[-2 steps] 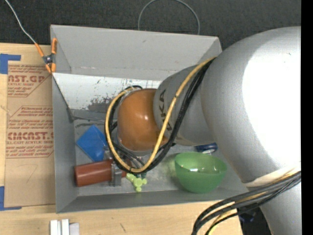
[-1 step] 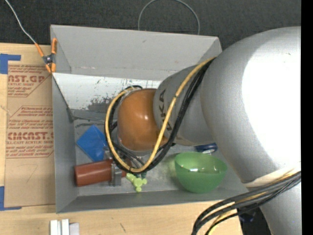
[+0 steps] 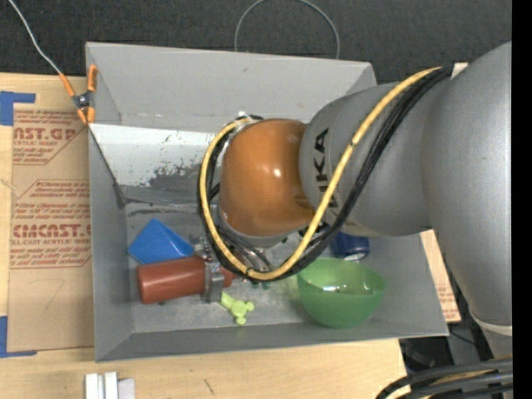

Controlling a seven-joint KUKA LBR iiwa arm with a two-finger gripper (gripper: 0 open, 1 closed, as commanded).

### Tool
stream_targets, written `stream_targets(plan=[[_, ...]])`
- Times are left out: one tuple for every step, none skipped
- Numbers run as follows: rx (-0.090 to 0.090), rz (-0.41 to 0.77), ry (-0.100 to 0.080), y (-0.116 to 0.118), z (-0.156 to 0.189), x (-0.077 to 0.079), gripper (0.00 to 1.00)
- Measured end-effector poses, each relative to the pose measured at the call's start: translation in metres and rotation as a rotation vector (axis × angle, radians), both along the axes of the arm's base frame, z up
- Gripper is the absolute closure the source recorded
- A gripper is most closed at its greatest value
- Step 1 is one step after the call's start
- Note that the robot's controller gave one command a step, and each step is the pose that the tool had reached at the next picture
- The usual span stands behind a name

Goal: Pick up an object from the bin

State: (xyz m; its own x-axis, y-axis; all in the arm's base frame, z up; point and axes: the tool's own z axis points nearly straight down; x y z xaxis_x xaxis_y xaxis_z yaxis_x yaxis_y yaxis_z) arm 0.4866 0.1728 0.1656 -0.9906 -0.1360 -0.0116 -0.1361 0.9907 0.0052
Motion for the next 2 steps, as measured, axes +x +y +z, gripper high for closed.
stream_targets(plan=[[0.002, 0.009, -0.006, 0.002, 0.019, 0.005, 1.0], [0.003, -0.01, -0.004, 0.019, 0.078, 0.02, 1.0]])
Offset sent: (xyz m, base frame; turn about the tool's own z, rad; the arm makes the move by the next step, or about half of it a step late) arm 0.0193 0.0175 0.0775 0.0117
